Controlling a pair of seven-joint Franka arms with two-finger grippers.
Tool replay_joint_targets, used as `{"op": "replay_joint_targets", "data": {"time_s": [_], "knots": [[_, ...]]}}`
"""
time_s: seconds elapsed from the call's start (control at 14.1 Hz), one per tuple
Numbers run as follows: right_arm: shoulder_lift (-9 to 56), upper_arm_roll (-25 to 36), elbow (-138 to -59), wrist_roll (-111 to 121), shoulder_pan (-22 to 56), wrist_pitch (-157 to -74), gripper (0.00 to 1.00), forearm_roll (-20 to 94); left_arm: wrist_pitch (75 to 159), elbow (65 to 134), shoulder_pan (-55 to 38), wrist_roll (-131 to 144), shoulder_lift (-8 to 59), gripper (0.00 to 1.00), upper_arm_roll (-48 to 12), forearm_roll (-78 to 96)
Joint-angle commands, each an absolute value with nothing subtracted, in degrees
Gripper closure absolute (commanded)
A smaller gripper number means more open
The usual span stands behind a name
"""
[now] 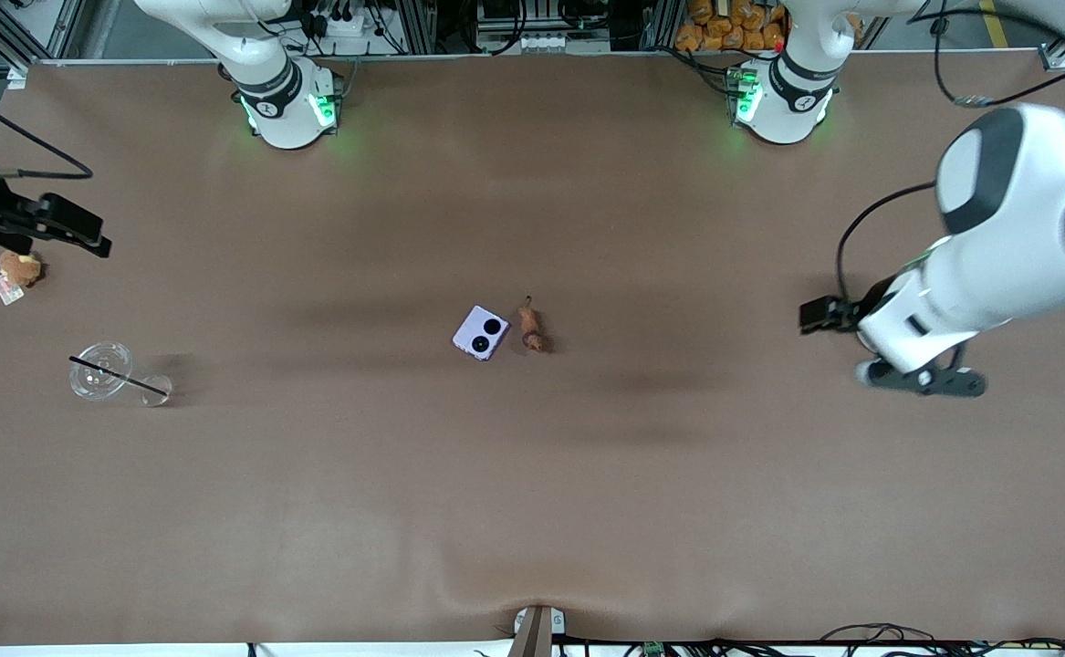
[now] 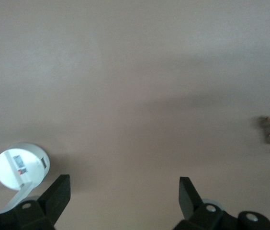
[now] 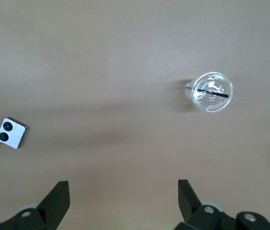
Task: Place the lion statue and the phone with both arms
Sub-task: 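Reach the left gripper over the brown lion figurine beside the phone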
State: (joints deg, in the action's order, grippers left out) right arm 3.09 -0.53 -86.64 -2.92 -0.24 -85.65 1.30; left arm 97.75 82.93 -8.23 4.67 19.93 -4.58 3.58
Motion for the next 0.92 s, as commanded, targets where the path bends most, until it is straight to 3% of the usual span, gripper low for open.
{"op": "replay_joint_targets", "data": {"time_s": [0.0,0.49,0.85], "knots": [[4.7,-0.8,-85.9,-3.7,0.3,-85.3,0.0,1.1,98.3,77.7,-10.8,5.4,24.8,0.0,-4.3,4.4],[6.0,-0.6,-85.9,-3.8,-0.6,-86.6,0.0,1.0,107.5,77.6,-23.7,27.2,30.8,0.0,-4.2,4.4],[6.3,-0.6,-85.9,-3.8,-0.7,-86.7,0.0,1.0,119.9,77.3,-34.7,44.4,37.7,0.0,-3.1,4.0]]}}
